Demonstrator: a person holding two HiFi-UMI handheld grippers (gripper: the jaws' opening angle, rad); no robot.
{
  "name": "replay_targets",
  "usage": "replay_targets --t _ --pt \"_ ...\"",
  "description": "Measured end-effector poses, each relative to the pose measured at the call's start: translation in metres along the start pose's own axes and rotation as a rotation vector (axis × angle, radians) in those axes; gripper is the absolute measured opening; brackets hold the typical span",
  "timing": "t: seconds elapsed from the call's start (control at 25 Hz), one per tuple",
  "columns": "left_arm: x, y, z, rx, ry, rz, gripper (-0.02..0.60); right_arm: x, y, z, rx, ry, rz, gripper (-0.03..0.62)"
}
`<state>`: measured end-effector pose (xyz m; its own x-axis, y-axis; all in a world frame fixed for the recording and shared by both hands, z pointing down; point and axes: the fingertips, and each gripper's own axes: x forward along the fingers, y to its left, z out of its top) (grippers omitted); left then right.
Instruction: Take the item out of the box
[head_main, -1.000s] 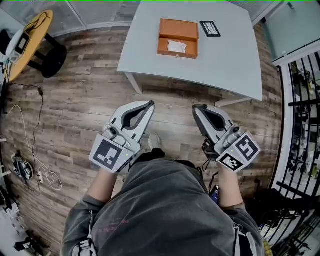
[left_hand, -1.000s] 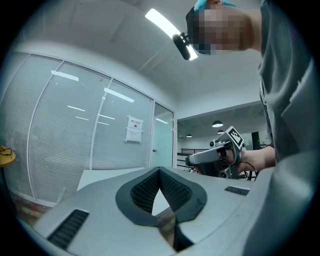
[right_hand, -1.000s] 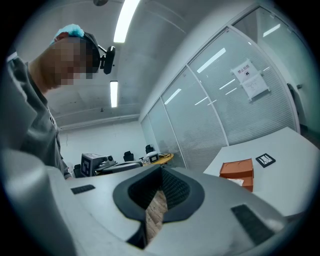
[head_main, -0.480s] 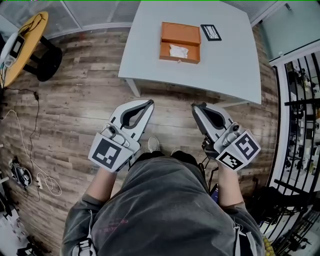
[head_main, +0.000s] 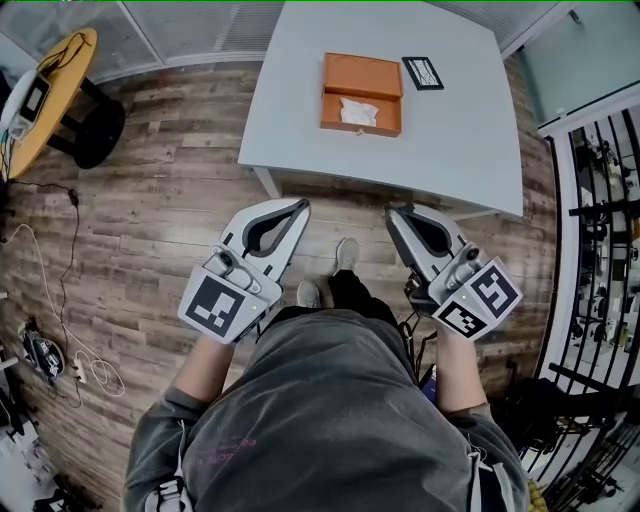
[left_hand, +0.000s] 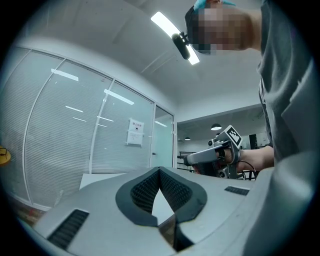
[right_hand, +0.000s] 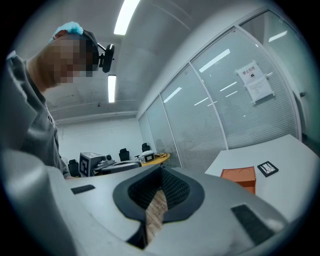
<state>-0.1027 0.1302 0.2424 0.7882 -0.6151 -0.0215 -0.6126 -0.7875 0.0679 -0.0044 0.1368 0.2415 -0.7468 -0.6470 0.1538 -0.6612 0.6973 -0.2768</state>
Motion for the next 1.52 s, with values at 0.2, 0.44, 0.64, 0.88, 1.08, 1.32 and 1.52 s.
replay_targets --t 0.2,0.44,0.64,0.88,1.08,1.32,1.52 --pt "0.009 0.007 -0.001 0.006 0.002 0.014 0.008 0.008 -0.014 0.000 0.006 -0.001 0.016 0.005" --pt "0.038 0.022 0.000 0.014 0.022 0.039 0.008 0.019 -0.045 0.010 0.008 -0.009 0.040 0.005" --pt "0.079 0.033 0.000 0.017 0.028 0.046 0.008 0.024 -0.086 0.015 0.020 -0.001 0.051 0.005" --pt "0.128 0.050 -0.006 0.013 0.054 0.065 0.008 0.033 -0.139 0.025 0.033 0.009 0.068 0.005" --pt "0.165 0.062 -0.009 0.008 0.069 0.087 0.008 0.044 -0.176 0.029 0.035 0.036 0.095 0.005" --pt "0.206 0.081 -0.013 0.005 0.092 0.112 0.008 0.058 -0.218 0.037 0.041 0.055 0.123 0.005" --pt "0.234 0.096 -0.016 0.000 0.110 0.133 0.008 0.070 -0.248 0.043 0.057 0.066 0.145 0.005"
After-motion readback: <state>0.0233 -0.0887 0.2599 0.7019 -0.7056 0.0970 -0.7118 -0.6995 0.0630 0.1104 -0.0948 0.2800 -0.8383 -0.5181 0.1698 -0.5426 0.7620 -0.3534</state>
